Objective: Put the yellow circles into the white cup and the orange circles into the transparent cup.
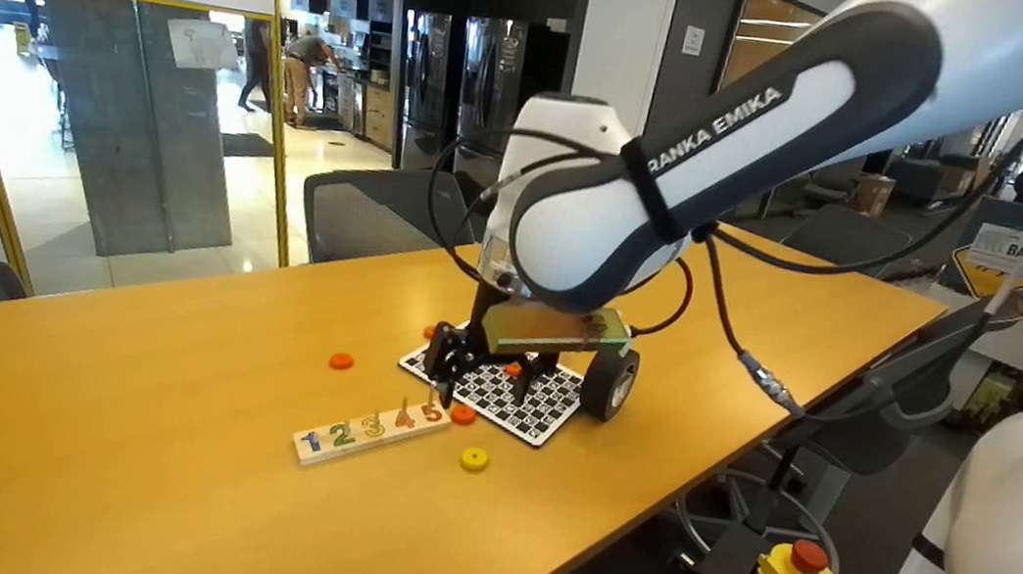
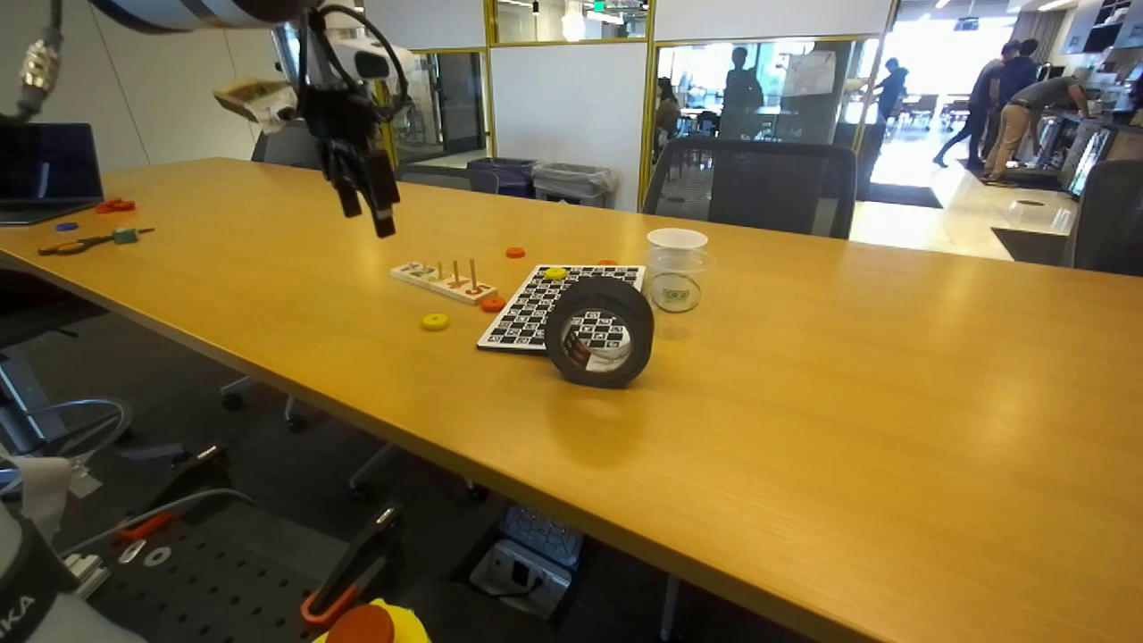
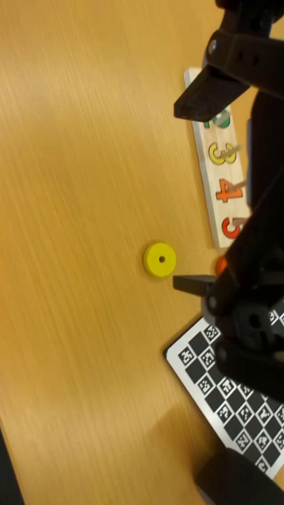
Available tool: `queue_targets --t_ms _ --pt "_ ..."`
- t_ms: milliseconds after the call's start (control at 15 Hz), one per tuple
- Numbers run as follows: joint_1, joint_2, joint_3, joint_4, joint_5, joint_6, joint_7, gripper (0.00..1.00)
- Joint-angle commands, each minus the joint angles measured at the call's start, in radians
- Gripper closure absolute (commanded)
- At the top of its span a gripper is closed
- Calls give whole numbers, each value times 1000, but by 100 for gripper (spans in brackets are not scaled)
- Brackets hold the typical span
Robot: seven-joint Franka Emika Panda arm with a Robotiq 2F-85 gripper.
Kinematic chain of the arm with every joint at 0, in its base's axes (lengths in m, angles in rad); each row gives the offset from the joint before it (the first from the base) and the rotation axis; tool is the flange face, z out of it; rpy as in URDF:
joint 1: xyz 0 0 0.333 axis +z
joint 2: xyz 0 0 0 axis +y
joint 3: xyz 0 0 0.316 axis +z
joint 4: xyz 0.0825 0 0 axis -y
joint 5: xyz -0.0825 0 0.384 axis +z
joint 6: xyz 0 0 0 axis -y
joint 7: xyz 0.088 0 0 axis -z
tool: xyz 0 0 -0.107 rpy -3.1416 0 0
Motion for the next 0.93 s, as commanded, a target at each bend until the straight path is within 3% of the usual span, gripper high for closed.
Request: queue_targets --t_ms 0,267,867 --pt "-41 168 12 79 -155 21 205 0" --pt "4 293 -54 143 -169 17 246 0" --pt "29 431 -136 203 11 88 68 0"
